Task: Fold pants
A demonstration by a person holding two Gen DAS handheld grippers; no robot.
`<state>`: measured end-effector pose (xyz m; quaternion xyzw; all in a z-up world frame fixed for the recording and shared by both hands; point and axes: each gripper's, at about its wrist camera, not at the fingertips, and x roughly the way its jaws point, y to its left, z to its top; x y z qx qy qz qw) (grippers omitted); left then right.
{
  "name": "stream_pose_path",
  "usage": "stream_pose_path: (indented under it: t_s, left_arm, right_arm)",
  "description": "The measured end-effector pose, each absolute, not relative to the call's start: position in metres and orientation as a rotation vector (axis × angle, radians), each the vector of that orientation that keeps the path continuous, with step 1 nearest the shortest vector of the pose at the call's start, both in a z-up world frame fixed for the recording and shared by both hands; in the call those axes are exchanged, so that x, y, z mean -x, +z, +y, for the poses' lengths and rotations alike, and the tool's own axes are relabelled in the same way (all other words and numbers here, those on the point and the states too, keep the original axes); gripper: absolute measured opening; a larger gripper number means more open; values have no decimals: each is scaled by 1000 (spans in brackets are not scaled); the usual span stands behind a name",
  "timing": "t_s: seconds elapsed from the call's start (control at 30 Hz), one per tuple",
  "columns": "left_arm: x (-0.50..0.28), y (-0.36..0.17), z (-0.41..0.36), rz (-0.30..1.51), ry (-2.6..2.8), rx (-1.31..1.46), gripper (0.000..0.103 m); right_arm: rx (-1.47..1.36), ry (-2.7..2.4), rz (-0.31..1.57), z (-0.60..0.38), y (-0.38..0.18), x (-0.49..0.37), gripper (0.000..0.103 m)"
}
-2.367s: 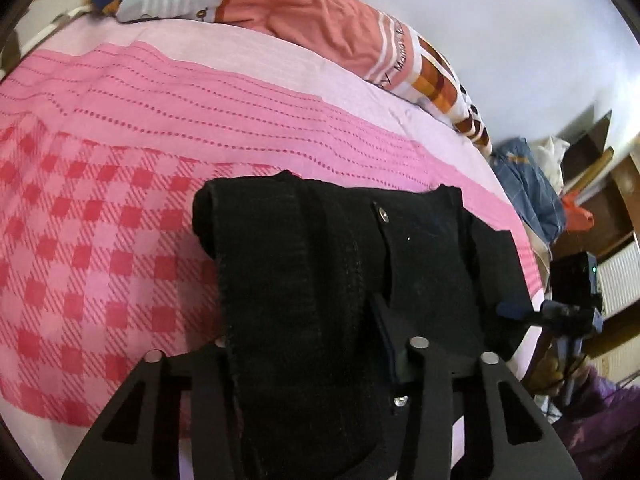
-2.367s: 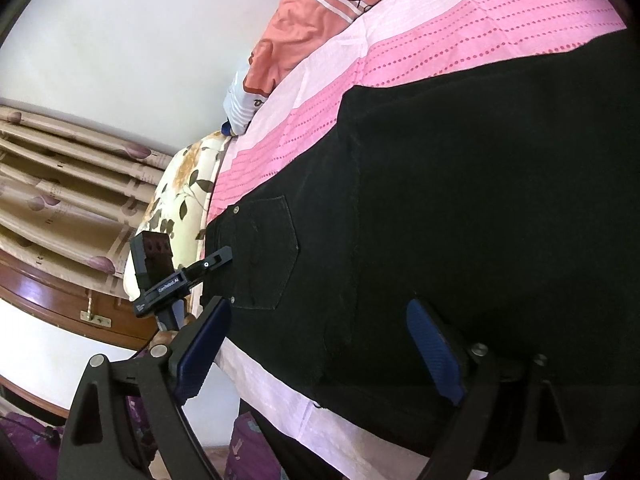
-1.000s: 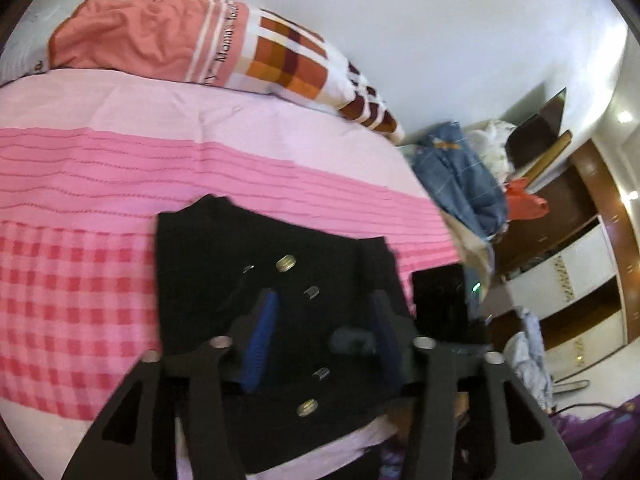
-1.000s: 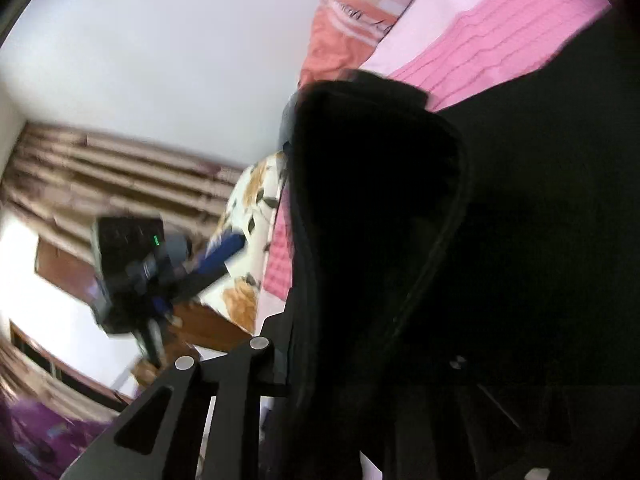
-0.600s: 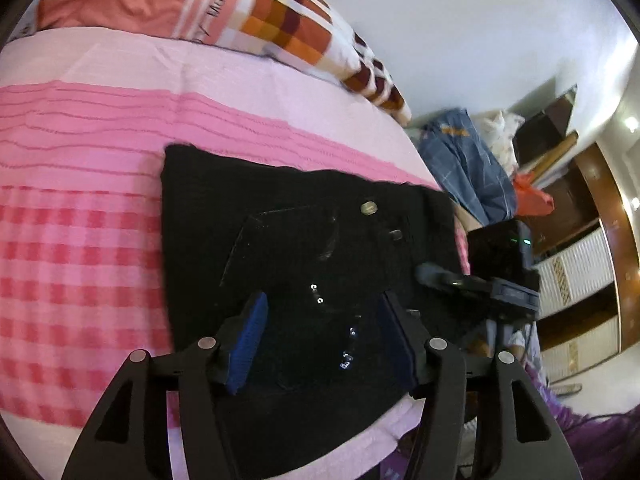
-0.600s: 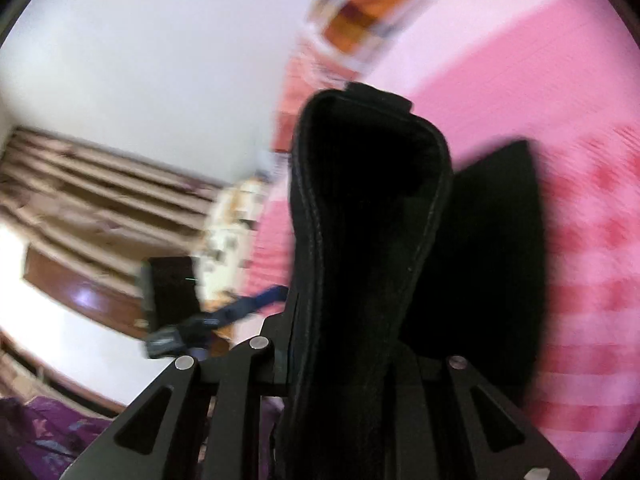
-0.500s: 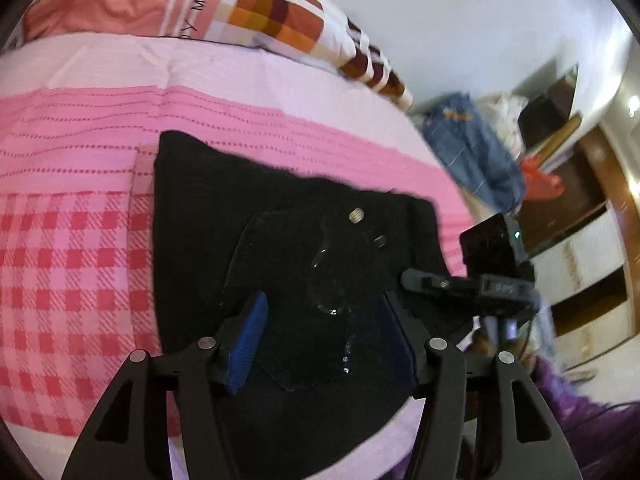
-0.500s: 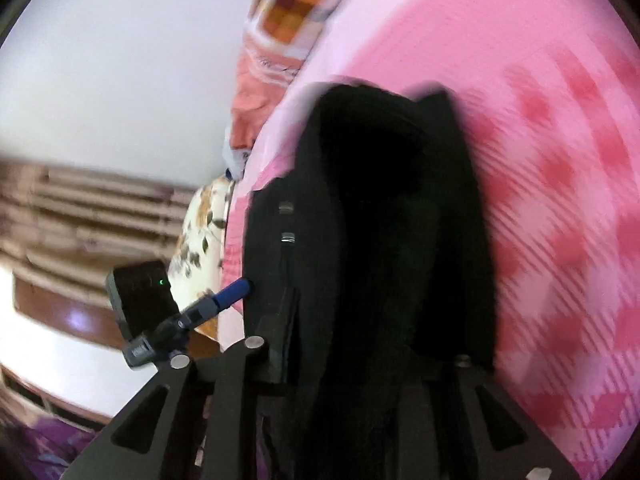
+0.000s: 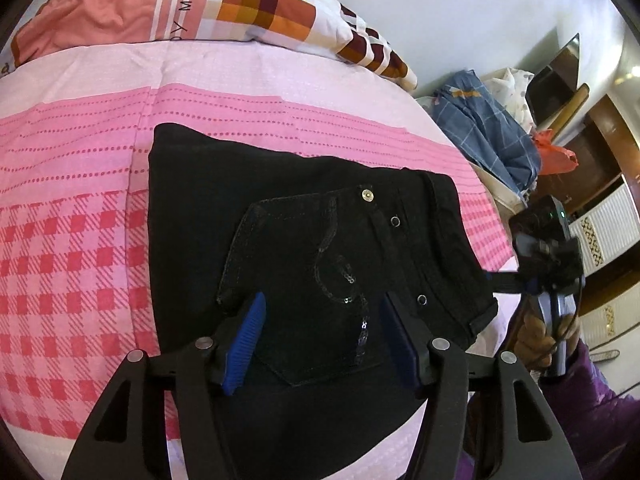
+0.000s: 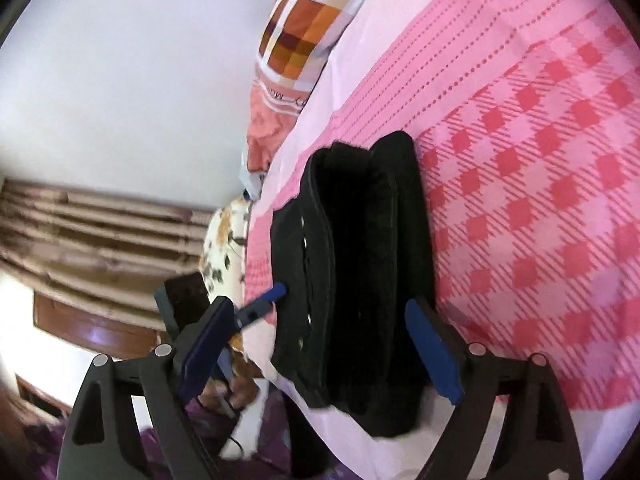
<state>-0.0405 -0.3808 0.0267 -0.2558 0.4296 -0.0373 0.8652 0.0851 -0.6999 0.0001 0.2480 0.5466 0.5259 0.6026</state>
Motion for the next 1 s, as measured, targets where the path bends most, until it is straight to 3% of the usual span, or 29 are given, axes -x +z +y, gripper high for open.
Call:
stream_pose_path:
  t_s: [0.07,0.1,0.17,0.27,0.33,0.4,0.47,0.53,0.6,0.7,1.0]
  left_arm:
    - [41,27,-382,890,-76,526,61]
    - [40,26,-382,888,-75,522,61]
    - [39,23,-384,887,-67,517,61]
    - [41,21,-386,877,-57,511,61]
    - [42,23,-390,881,-36,482,61]
    - [41,28,-397,888,-5,422,61]
    - [41,34,-402,880,42,358,61]
    - [41,38,-404,875,79,322,63]
    - [41,41,-404,869,109,293,65]
    - [44,45,-402,851,155,242,75]
    - [46,48,-393,855,245,174,82]
  right_arm:
    - [-563,1218,1293,-698,-7,-78,79]
    - [-545,1204,1280,-695,-6,-76,52]
    - [-402,1125,1276,-685,-13,-69,17]
    - [-445,1112,1275,-690,-23,-69,15]
    - [-430,1106,1273,-690,-18,-68,16]
    - [-434,1083,1248,-694,-9,-67,25]
    - [-411,1036,1202,-698,3,-66,27]
    - [-420,1019,1144,-703,18,-65,38]
    - [-409,998,1097,-706,30,-62,65]
    - [-309,936,1021,-699,47,-56,82]
    - [-218,870,1042,-675,35,-55,84]
